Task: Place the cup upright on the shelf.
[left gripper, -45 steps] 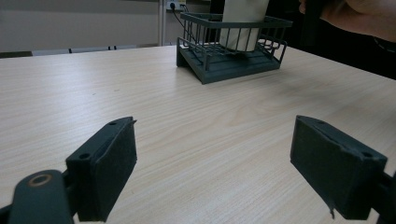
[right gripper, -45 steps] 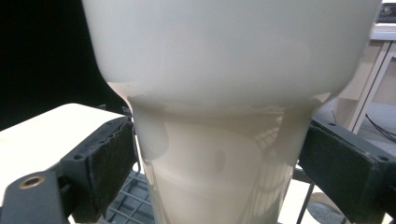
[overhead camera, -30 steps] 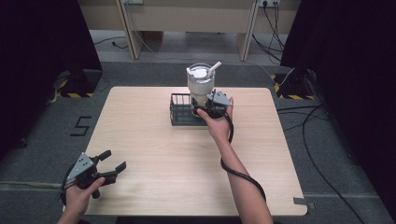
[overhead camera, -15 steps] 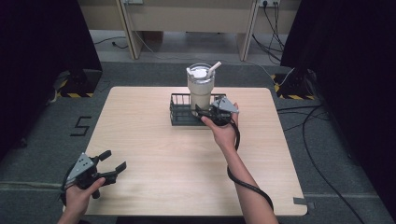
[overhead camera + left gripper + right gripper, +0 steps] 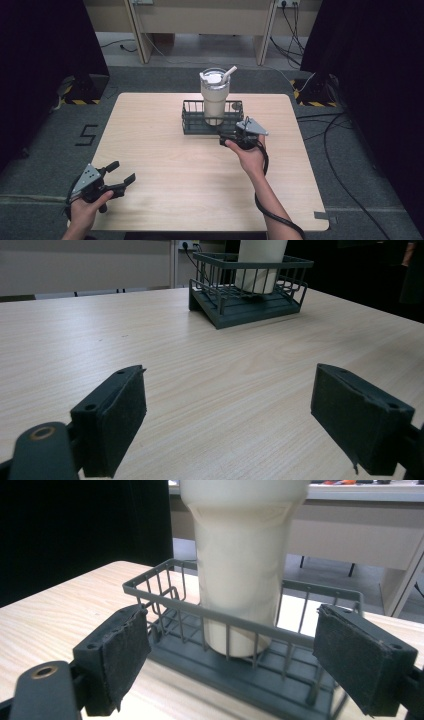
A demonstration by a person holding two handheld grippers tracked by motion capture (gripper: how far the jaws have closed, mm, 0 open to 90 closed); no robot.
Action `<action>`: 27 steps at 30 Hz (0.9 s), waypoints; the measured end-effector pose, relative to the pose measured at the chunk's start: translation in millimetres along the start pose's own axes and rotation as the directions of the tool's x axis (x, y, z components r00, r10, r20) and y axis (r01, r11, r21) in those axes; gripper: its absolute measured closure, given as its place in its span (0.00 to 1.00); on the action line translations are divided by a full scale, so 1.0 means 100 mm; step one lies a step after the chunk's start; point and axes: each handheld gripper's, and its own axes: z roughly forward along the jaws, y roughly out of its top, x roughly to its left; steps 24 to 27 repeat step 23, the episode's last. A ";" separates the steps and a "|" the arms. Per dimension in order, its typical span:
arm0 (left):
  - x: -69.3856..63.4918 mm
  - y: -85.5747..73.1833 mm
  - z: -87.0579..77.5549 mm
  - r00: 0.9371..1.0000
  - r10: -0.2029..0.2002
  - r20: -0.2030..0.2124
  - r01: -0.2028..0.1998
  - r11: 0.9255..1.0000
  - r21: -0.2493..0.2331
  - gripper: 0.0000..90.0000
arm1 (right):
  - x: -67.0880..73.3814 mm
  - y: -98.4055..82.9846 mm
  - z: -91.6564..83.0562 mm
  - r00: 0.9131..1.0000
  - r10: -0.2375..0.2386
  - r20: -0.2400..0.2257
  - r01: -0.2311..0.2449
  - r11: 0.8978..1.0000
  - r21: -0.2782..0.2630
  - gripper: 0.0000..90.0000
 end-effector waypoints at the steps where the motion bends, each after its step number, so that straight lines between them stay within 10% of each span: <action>1: 0.00 0.00 0.00 1.000 0.002 -0.001 -0.002 1.000 0.000 0.16 | -0.01 -0.01 -0.04 1.000 -0.001 0.001 0.001 1.000 -0.001 0.17; 27: 0.00 0.00 0.00 1.000 0.001 -0.004 -0.001 1.000 -0.004 0.16 | -0.03 -0.44 -0.76 0.999 0.016 0.038 -0.017 1.000 0.020 0.21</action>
